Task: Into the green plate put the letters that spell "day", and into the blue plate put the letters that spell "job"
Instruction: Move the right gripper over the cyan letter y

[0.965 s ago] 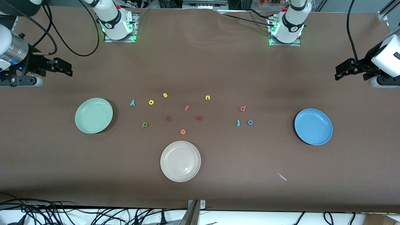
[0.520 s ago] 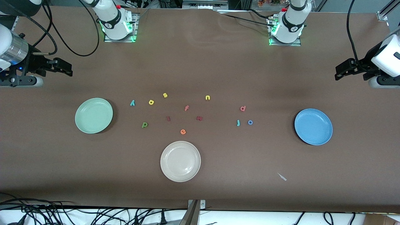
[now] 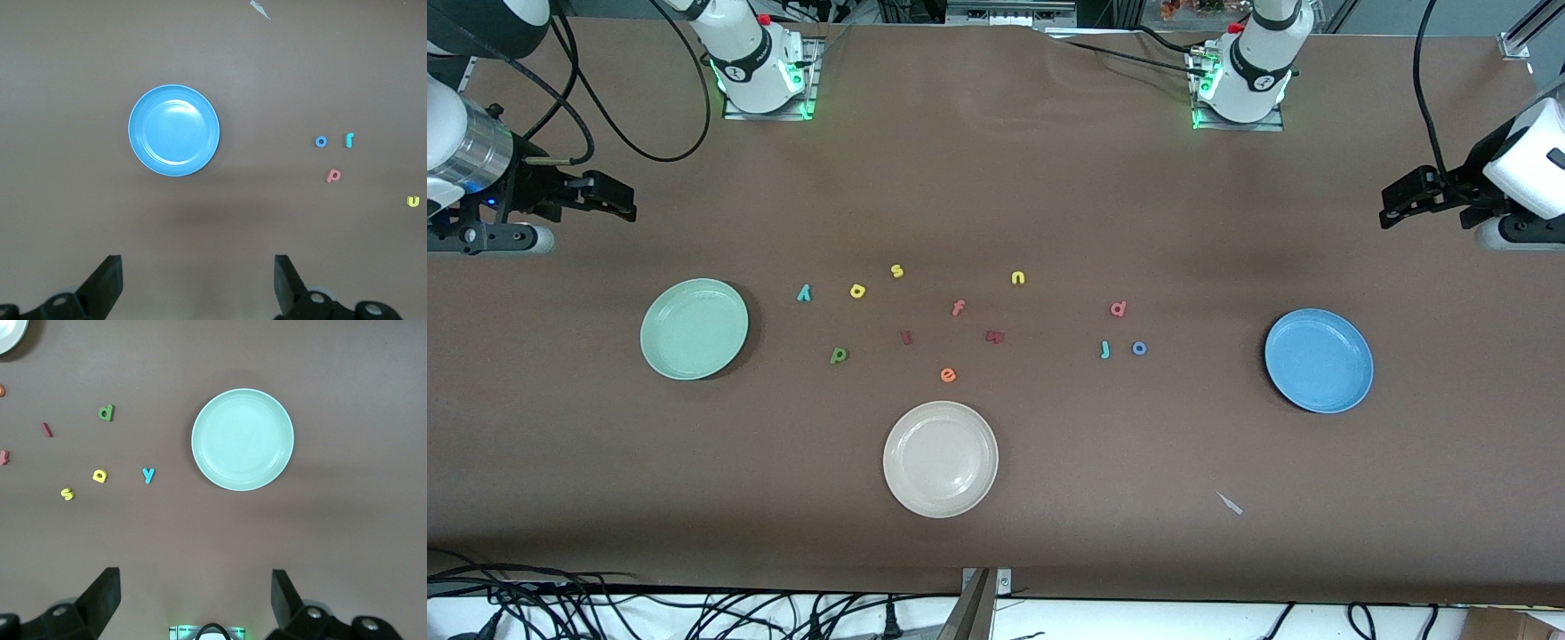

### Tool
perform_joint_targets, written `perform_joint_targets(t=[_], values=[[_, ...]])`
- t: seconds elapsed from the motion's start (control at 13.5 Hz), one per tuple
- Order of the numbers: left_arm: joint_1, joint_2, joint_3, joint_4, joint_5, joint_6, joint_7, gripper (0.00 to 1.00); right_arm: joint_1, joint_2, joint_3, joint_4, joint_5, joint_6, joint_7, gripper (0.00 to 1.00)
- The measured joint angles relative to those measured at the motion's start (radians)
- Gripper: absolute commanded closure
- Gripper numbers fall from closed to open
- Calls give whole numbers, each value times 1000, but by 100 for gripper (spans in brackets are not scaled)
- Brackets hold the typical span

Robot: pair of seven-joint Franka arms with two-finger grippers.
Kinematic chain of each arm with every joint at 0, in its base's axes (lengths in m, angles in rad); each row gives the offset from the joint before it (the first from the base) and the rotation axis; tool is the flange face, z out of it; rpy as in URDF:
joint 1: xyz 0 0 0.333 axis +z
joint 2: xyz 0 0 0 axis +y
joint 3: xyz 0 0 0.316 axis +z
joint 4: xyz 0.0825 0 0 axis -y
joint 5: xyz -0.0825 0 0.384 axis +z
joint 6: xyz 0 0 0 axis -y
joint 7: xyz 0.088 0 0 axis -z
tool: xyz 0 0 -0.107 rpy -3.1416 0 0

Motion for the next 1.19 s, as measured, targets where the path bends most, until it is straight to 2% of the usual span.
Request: perform_joint_targets(t=[1.19], values=[[0, 0, 0, 0, 0, 0, 0, 0, 3, 27, 5, 0, 10, 0, 0, 0]])
